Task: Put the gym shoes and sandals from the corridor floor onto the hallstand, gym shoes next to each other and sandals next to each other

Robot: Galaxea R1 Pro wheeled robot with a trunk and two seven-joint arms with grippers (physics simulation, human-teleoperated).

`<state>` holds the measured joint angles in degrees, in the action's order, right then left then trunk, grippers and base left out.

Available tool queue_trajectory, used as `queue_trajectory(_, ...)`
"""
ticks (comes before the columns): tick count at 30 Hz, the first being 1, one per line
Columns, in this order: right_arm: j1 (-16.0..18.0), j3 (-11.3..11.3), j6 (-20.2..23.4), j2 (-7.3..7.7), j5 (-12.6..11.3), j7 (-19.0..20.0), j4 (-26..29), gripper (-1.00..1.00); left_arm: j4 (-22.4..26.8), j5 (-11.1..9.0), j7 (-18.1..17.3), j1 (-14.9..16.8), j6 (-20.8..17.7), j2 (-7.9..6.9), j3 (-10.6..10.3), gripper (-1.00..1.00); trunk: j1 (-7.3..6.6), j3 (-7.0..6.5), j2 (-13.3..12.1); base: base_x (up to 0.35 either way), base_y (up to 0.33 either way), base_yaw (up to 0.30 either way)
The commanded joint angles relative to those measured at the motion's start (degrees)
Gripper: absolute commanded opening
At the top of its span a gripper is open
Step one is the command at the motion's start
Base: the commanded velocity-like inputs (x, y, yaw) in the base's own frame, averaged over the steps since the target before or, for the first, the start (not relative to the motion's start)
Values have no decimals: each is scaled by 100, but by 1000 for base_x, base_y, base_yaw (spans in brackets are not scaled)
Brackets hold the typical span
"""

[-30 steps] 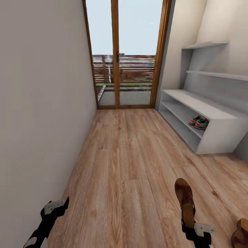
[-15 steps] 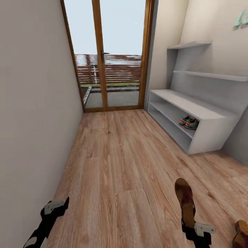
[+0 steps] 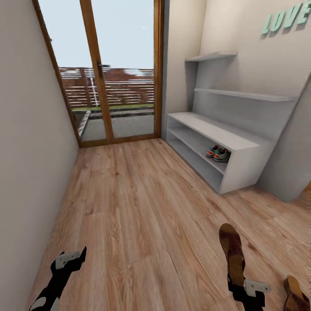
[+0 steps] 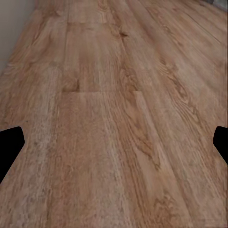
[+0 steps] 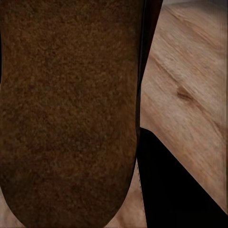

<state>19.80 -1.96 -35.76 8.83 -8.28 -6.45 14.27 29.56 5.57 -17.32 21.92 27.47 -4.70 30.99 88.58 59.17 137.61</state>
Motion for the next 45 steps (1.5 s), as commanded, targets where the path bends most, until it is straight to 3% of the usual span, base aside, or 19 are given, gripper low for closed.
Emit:
queue_trajectory(1, 4, -23, -19, 2, -59, 4, -4, -100, -3, 58, -35, 5, 23, 4, 48, 100, 2, 5, 2, 339, 94, -292)
queue_trajectory(45, 1, -23, -19, 3, -56, 4, -4, -100, -3, 58, -35, 5, 30, 4, 48, 100, 2, 5, 2, 320, 179, -292)
